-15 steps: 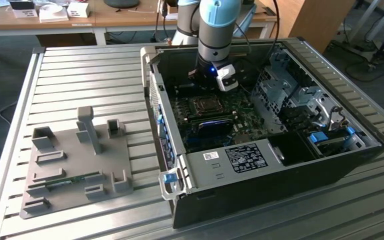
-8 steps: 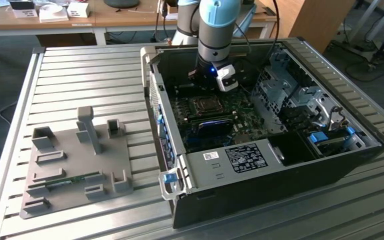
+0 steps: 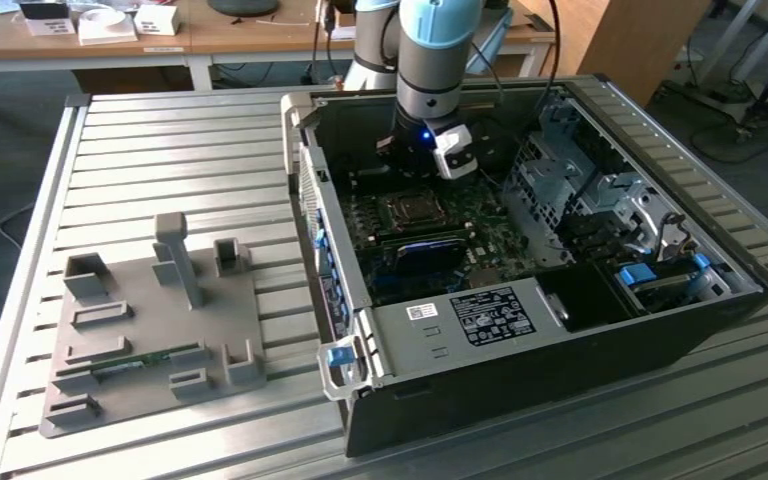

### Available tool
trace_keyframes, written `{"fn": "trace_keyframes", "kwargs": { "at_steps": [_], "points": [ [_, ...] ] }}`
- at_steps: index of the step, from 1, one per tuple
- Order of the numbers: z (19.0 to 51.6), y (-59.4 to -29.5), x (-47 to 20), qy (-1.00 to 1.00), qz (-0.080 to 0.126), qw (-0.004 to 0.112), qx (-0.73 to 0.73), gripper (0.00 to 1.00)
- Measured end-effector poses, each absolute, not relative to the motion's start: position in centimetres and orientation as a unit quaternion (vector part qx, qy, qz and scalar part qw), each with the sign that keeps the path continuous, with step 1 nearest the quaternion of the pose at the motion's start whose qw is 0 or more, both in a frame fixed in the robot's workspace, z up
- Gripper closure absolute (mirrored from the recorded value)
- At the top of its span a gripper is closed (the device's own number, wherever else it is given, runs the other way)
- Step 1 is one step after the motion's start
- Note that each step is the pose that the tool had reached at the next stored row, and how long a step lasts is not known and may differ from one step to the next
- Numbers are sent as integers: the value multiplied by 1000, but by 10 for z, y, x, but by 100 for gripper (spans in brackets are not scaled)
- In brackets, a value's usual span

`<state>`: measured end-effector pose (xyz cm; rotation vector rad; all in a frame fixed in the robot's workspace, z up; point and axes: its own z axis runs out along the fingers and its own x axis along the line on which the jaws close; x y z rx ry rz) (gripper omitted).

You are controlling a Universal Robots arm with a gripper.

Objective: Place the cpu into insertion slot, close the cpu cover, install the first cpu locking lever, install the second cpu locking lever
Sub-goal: 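Install the first cpu locking lever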

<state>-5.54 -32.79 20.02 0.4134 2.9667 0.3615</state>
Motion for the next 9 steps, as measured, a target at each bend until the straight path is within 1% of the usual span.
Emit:
{"fn": "trace_keyframes", "kwargs": {
  "at_steps": [9],
  "points": [
    [202,-326,-55,979,119,64,154,89]
  ]
}}
